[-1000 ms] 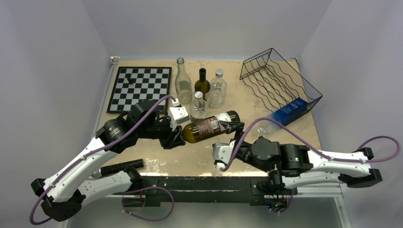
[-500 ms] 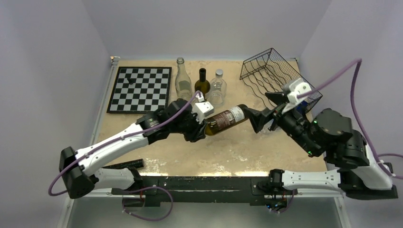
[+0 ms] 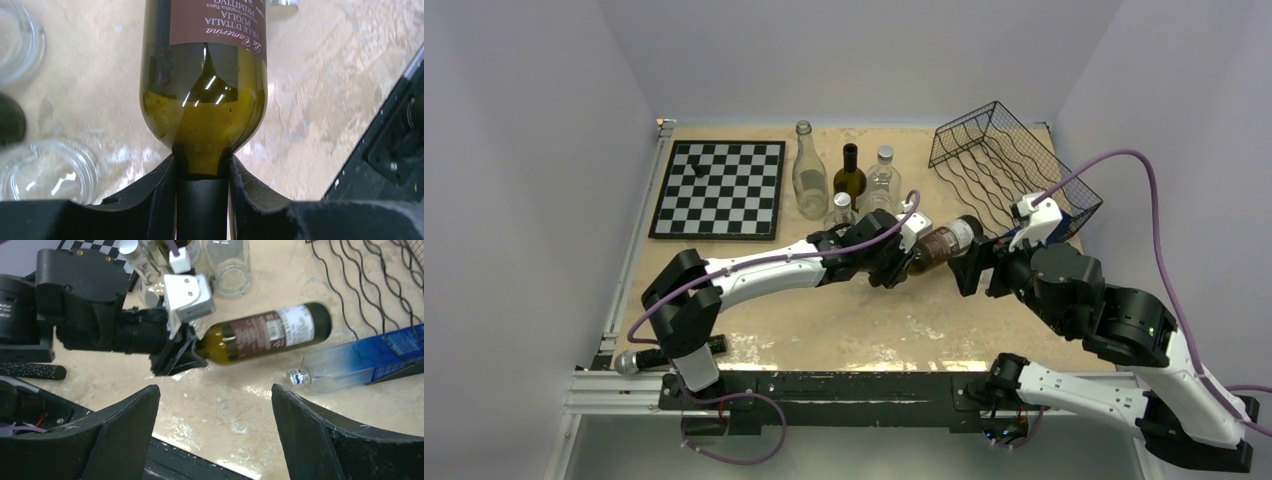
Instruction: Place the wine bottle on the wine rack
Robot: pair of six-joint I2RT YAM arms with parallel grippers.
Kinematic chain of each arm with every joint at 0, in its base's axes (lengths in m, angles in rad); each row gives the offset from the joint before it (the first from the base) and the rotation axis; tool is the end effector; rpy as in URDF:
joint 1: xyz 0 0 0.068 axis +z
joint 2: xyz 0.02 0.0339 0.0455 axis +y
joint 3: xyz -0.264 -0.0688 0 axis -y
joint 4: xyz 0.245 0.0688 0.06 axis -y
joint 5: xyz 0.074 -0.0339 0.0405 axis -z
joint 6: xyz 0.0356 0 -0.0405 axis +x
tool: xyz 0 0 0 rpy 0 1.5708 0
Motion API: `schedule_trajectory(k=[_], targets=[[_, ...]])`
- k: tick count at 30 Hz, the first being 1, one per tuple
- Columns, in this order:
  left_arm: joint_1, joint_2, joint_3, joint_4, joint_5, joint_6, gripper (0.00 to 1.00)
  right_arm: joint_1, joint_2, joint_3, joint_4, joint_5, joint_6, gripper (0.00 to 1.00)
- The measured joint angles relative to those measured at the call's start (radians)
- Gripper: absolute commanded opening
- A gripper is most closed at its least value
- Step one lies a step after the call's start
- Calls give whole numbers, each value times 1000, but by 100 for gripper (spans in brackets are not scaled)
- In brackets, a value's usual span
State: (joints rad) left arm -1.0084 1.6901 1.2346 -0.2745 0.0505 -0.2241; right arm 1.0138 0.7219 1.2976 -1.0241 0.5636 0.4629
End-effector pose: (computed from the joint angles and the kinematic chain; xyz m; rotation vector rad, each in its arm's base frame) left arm 0.2008 -0.3220 0.2487 0.9419 2.2067 -0.6694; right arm 0.0629 0.0651 0.4265 -0.1875 1.9588 0.4046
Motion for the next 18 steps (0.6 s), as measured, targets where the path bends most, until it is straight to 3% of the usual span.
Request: schedule_trajectory(k=[11,18], targets=[[0,237,244,117,-33,-3,0,-1,-89,-81,-63,-2,121,87],[0,261,265,115,-32,-24,0,-7,-141,-83,-83,26,141,87]])
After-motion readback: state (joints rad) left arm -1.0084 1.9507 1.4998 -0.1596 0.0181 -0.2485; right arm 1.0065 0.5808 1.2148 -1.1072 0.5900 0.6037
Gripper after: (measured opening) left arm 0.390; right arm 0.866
